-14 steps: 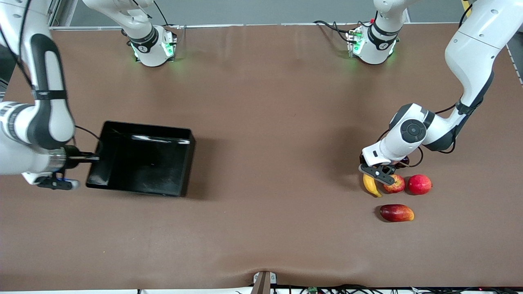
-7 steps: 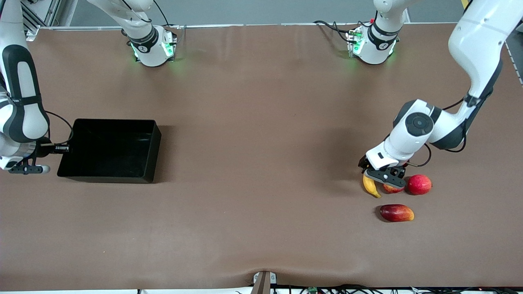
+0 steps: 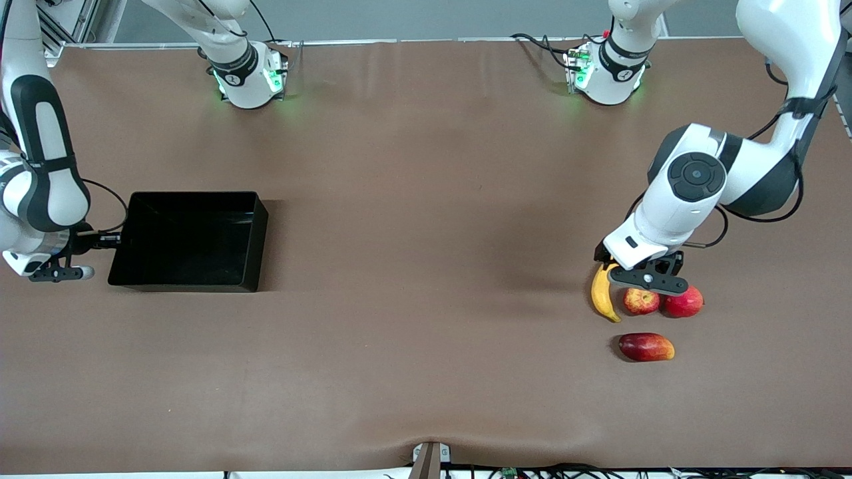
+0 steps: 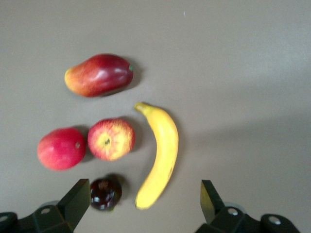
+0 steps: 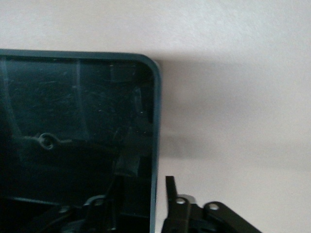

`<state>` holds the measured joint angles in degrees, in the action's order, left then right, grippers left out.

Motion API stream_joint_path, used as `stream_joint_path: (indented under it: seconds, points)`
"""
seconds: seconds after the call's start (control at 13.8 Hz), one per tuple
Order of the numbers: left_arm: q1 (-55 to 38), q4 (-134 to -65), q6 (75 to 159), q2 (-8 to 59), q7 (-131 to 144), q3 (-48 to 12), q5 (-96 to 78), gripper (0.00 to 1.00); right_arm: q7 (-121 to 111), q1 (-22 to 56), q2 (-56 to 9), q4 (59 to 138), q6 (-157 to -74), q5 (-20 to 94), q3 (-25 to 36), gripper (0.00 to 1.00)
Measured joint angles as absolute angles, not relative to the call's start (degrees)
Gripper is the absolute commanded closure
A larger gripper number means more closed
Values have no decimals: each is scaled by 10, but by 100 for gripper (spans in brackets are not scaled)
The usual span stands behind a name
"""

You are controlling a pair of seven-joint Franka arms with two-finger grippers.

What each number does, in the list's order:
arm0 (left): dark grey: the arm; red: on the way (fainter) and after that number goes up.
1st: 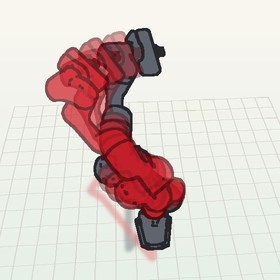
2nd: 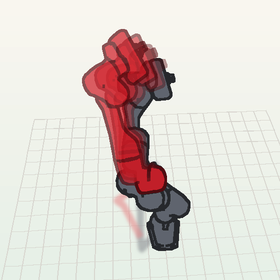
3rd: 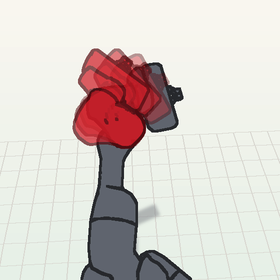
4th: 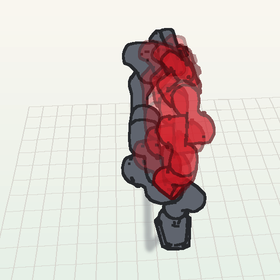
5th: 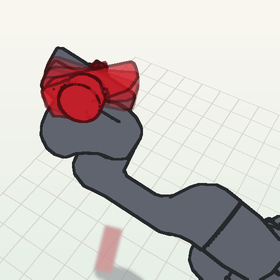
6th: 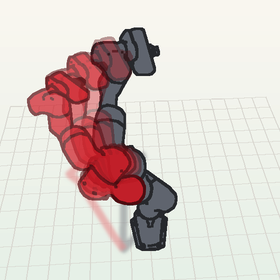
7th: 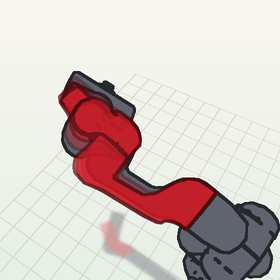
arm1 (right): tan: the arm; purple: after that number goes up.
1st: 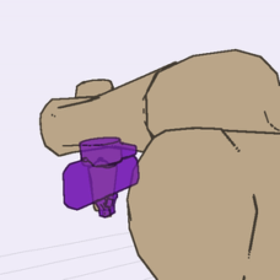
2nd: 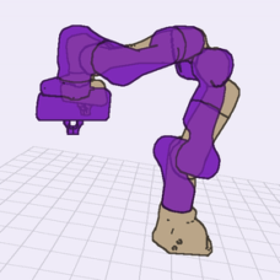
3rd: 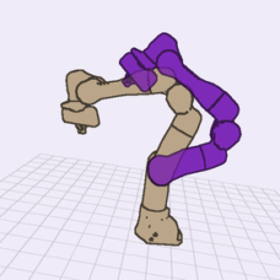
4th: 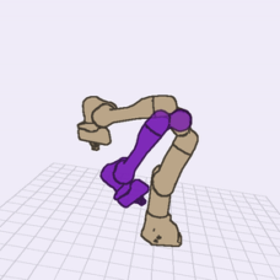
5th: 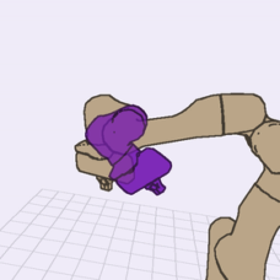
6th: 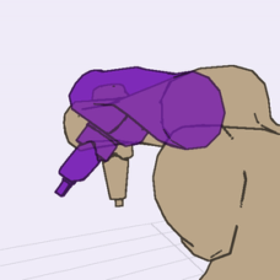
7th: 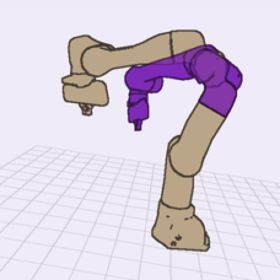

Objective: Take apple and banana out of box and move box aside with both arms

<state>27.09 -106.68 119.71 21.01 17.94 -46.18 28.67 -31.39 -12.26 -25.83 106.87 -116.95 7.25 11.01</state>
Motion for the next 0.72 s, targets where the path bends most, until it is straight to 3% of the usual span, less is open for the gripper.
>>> stream_joint_path:
  seconds: [0.29,0.72]
  points:
    - [273,-949,1045,206,182,-464,227,0,-336,-109,-256,958,-1088,75,100,0]
    - [276,-819,912,201,179,-463,223,0,-340,-36,-252,771,-1041,71,99,0]
